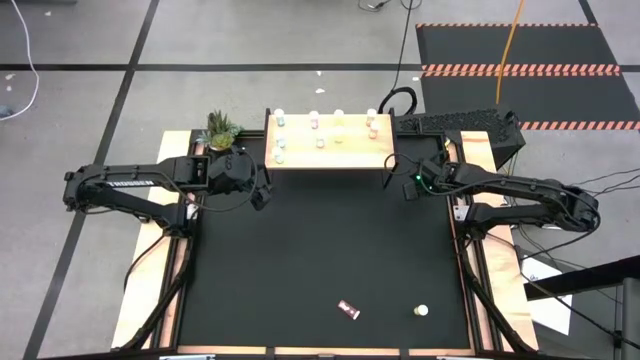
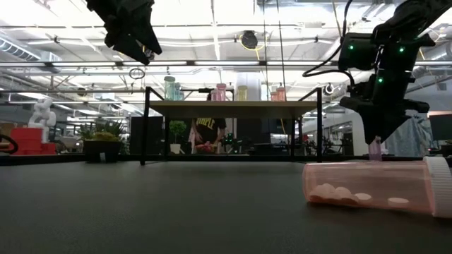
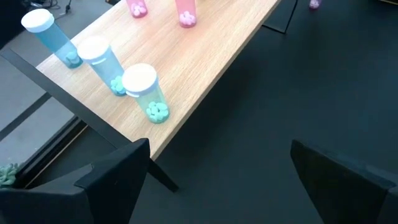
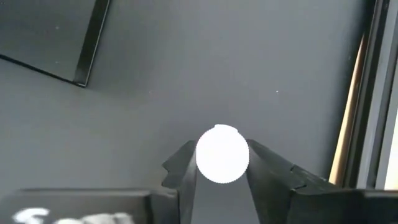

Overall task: Pick and place medicine bottles onto shelf by color
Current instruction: Put the violet pill bottle aligned with the other violet pill bottles on the shelf

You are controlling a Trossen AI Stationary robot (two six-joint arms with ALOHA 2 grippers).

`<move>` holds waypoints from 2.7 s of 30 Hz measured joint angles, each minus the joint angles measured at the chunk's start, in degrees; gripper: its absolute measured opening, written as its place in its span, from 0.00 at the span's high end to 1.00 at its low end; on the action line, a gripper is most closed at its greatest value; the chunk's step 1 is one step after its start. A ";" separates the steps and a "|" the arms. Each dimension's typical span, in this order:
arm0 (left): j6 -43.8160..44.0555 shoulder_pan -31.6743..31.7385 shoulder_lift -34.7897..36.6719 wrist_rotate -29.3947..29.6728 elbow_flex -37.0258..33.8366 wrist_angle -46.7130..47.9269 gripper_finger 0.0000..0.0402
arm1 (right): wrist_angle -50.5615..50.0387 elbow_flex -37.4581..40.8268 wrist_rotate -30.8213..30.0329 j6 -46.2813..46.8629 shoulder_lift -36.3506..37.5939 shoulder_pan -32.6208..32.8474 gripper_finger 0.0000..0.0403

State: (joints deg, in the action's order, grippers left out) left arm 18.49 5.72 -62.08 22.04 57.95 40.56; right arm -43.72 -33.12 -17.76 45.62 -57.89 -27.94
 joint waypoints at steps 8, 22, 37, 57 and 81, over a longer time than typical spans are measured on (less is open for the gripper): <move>-0.40 0.00 0.00 -0.04 0.02 -0.02 0.03 | -0.84 -1.57 7.79 0.94 2.06 2.66 0.71; -3.60 0.00 0.00 -0.07 0.02 -0.11 0.03 | -4.88 -23.03 7.41 1.57 -6.02 18.97 0.73; -4.97 0.00 0.00 -1.25 0.02 -0.07 0.03 | -4.13 -64.31 7.48 -17.55 -39.87 17.38 0.73; -1.50 -0.17 0.00 -1.25 0.04 2.76 0.03 | -7.67 -81.29 7.07 -23.63 -55.41 11.04 0.73; 1.72 -0.36 0.00 -2.33 0.04 2.93 0.03 | -6.15 -81.29 7.34 -25.54 -55.41 10.27 0.58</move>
State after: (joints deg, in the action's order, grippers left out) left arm 20.21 5.35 -62.08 19.71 58.00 43.48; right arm -49.87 -114.41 -10.41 20.08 -113.30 -17.67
